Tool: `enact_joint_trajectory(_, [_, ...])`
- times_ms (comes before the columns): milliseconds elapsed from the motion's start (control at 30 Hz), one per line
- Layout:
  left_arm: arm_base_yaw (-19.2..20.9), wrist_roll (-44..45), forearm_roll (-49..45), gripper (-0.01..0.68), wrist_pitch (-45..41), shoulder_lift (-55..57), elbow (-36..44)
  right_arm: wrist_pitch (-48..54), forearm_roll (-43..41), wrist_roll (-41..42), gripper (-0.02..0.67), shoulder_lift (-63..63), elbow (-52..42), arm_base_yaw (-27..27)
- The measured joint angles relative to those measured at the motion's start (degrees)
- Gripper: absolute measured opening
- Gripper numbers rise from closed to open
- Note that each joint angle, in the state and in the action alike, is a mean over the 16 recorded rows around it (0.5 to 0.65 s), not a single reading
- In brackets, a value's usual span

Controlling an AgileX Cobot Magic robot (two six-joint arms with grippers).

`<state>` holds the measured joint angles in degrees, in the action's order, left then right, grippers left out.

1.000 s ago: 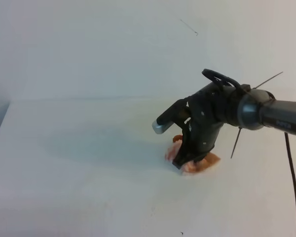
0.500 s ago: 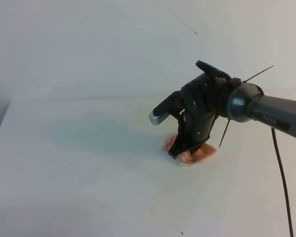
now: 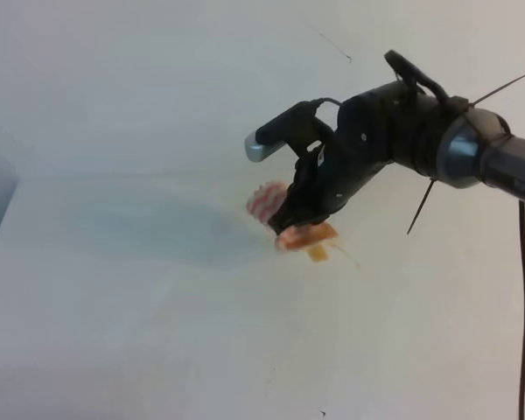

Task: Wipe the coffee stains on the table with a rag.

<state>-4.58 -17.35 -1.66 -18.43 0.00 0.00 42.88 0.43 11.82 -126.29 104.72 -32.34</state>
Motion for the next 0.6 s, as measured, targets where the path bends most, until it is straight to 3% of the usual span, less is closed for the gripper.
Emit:
enact_joint_trajectory(267, [0.0, 0.0, 0.0, -0.001, 0.0, 0.0, 0.0, 2.3, 2.4, 1.5, -0.004, -4.9, 3.8, -0.1])
enact_joint_trajectory(600, [0.0, 0.0, 0.0, -0.001, 0.0, 0.0, 0.0, 9.8, -3.0, -2.4, -0.002, -11.3, 9.5, 0.9])
